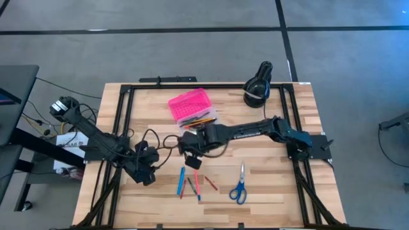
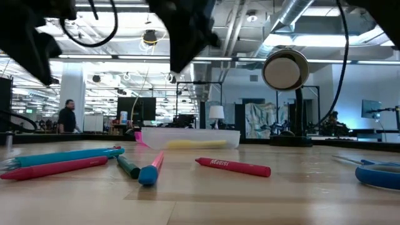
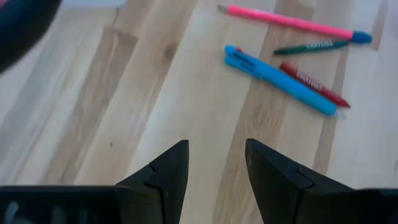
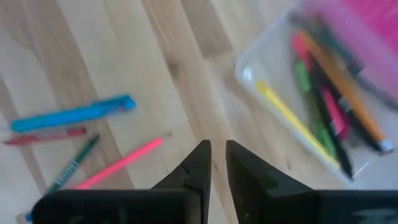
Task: Pick & place school supplies into a supply box
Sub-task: Put the blue pen into the pink supply box
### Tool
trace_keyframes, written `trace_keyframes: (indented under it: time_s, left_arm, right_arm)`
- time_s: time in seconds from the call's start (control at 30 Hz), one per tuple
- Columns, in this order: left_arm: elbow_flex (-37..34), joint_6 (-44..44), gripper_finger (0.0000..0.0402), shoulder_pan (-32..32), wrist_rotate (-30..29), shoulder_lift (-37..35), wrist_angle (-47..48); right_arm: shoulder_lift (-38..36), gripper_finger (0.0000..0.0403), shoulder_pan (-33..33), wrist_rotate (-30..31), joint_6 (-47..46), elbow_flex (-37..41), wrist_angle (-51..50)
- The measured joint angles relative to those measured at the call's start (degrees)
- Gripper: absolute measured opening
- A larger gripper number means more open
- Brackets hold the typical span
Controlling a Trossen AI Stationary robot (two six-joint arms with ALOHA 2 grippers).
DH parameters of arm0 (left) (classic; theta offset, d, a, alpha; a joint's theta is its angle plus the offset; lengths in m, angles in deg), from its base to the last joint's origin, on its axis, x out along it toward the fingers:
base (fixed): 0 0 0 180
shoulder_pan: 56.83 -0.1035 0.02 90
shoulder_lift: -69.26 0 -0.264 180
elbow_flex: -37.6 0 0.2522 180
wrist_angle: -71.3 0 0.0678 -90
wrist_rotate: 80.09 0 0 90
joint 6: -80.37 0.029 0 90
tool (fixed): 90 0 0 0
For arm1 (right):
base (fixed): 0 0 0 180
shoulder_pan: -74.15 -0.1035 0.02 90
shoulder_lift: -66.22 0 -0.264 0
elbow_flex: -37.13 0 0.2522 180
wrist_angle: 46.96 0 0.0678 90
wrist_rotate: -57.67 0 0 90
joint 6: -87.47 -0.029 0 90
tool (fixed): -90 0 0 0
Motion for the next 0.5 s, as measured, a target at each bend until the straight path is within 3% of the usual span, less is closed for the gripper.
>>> trace_keyframes:
  time_s: [0.23, 0.5]
  left_arm:
    - [-0.31, -3.77, 0.0153, 2.81, -2.52, 0.00, -0.70]
    - [-0.31, -4.32, 0.0153, 2.82, -4.79, 0.00, -7.57]
  right_arm:
    - [-6.09, 0.0043, -3.35, 11.90, 0.30, -0.07, 0.28]
    - [-11.29, 0.0043, -5.36, 18.76, 0.32, -0.09, -2.36]
